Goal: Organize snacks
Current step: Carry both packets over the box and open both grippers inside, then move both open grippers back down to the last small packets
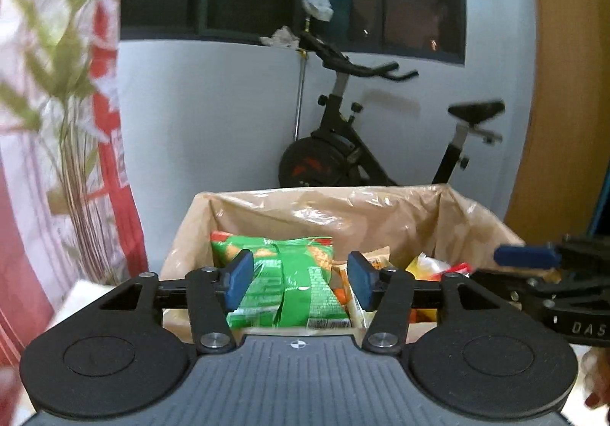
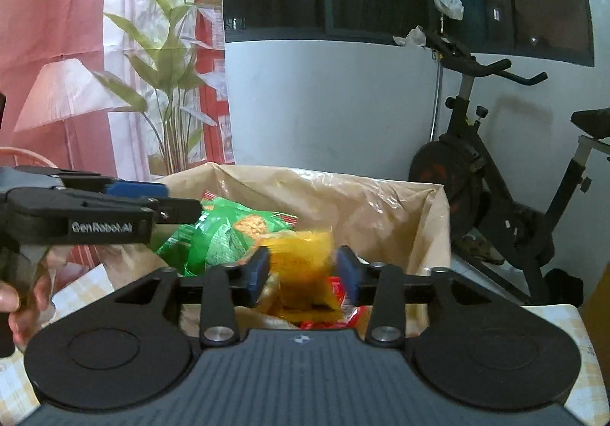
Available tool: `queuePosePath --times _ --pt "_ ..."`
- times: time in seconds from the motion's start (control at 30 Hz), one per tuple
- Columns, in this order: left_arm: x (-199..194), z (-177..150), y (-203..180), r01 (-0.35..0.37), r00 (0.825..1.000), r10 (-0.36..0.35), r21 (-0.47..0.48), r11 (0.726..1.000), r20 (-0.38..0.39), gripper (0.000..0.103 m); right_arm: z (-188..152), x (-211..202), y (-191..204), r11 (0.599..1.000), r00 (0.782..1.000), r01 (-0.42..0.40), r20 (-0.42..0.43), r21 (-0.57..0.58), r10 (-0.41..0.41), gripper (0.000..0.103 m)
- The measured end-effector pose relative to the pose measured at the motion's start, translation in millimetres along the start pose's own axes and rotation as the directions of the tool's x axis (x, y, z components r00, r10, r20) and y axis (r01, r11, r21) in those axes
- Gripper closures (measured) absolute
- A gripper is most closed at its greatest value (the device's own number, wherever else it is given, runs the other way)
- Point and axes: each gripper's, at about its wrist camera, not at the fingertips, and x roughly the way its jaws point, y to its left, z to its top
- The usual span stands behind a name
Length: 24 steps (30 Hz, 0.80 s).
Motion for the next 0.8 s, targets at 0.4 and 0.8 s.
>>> queuePosePath --times 0.4,0.8 --pt "-70.7 -48.7 18.4 0.015 0.999 -0.012 -0.068 0.998 0.048 0.046 -40.5 -67.1 4.2 1.0 0.993 0.009 0.116 -0.015 -0.008 0.053" --pt "-73.6 -122.9 11.6 0.008 0.997 -0.019 -0.13 0.991 -0.08 0.047 -111.8 -68.0 13.1 0.999 0.997 -0.041 -0.063 -0.012 0.04 0.053"
